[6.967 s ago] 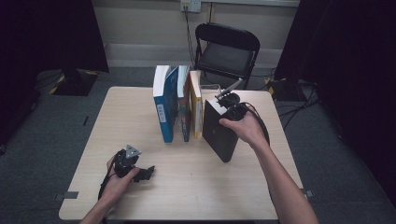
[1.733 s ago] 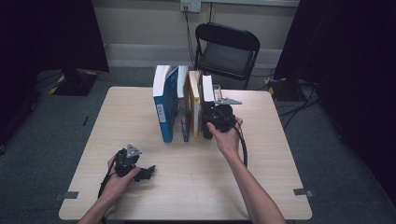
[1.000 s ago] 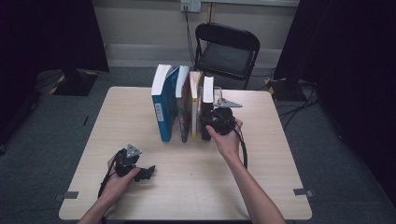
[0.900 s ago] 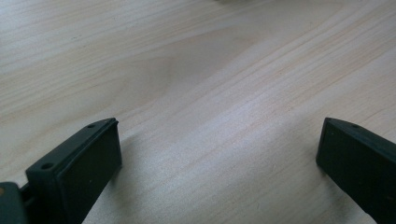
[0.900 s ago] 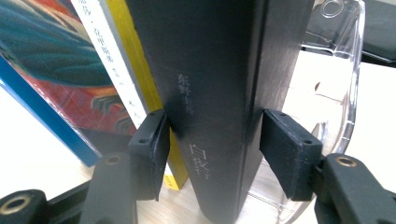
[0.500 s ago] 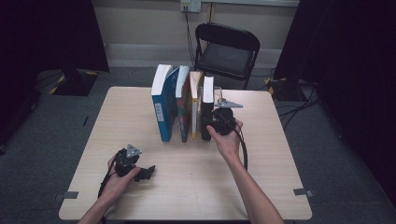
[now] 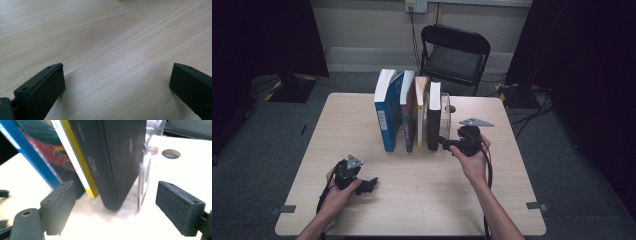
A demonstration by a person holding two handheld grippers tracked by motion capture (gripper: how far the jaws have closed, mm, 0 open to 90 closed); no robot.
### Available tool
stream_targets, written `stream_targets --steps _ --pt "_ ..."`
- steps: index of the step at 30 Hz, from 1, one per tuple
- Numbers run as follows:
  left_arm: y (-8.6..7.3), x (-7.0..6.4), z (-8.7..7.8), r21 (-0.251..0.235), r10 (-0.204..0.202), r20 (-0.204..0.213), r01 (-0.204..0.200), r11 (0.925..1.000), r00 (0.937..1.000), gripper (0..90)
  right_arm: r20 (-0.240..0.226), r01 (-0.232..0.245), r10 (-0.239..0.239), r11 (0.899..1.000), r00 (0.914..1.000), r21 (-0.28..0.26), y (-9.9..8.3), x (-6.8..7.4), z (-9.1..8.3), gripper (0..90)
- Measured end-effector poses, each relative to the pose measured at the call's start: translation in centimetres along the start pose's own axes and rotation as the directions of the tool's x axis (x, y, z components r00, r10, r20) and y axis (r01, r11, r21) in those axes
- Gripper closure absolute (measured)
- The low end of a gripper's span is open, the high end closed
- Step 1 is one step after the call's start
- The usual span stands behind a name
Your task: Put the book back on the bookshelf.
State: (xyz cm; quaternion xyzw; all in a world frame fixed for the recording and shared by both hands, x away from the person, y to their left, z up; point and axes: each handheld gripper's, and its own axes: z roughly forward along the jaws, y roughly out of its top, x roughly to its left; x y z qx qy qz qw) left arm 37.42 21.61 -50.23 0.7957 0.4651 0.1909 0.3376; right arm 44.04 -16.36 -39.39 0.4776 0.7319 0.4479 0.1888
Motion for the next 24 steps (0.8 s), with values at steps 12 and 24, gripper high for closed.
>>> stream_targets --steps 12,24 --pt "-0.1 0.3 -0.1 0.002 -0.011 -0.012 0.011 0.9999 0.9999 0.0 0.004 -0.038 0.038 0.998 0.9993 0.057 -5.0 -2.5 -4.2 13.7" --pt "-0.2 0.4 -0.1 -0.007 -0.034 -0.025 0.034 0.9994 0.9991 0.0 0.138 -0.054 0.021 0.969 0.9902 0.241 -12.2 -6.1 -5.6 13.8"
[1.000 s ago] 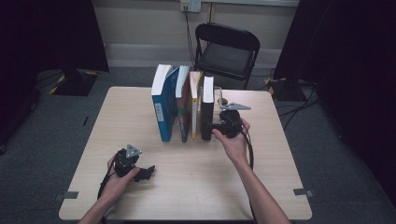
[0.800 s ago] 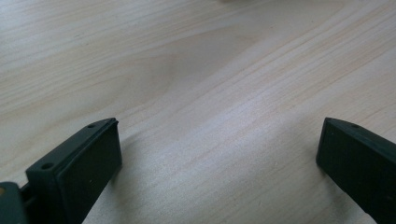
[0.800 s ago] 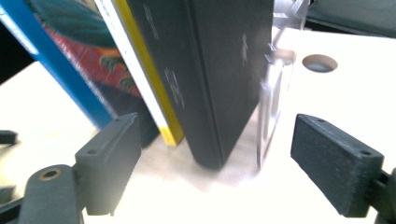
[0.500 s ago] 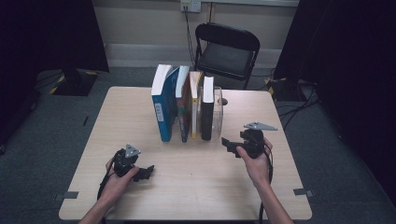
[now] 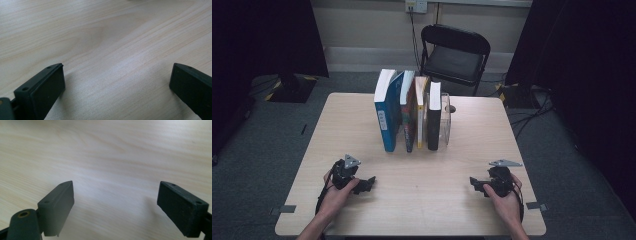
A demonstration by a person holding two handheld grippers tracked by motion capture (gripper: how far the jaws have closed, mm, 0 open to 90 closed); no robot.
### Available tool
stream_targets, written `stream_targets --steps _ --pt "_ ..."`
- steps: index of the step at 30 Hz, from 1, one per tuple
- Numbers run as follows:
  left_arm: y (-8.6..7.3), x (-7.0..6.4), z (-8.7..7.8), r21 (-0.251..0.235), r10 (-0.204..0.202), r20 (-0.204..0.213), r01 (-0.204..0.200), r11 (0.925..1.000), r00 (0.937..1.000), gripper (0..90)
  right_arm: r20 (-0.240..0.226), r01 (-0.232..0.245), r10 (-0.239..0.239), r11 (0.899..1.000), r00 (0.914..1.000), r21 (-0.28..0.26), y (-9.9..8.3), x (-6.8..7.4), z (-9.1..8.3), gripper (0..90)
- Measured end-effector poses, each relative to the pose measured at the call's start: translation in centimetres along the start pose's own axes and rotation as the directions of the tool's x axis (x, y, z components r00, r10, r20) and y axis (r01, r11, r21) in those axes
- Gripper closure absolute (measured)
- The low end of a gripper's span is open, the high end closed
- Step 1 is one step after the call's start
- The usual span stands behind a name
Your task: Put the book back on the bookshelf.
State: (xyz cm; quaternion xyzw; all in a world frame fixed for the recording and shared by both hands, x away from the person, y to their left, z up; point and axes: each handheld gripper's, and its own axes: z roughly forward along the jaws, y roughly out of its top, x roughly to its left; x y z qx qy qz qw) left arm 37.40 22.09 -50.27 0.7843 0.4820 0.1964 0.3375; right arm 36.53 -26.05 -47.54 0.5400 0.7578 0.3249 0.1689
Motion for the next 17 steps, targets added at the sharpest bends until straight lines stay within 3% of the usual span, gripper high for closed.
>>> stream_targets --steps 4,6,7,10,17 --pt "0.0 0.0 0.0 0.000 0.000 0.000 0.000 1.0000 1.0000 0.0 0.030 -0.008 0.008 1.000 0.9995 0.016 -1.2 -1.1 0.4 13.7" --pt "0.0 0.0 0.0 0.000 0.001 0.000 -0.001 1.0000 1.0000 0.0 0.053 0.011 -0.011 1.000 0.9985 -0.001 -1.4 -1.3 0.5 13.6" --pt "0.0 0.0 0.0 0.000 0.001 0.000 -0.001 1.0000 1.0000 0.0 0.105 0.053 -0.049 0.998 0.9933 -0.031 -1.9 -1.0 0.9 12.7" --pt "0.0 0.0 0.0 0.002 0.003 0.000 -0.003 1.0000 1.0000 0.0 0.098 0.062 -0.054 0.995 0.9937 -0.076 -2.3 -0.8 1.1 12.8" --pt "0.0 0.0 0.0 0.002 0.004 0.001 -0.004 1.0000 1.0000 0.0 0.103 0.057 -0.048 0.995 0.9935 -0.077 -2.3 -0.8 1.1 12.7"
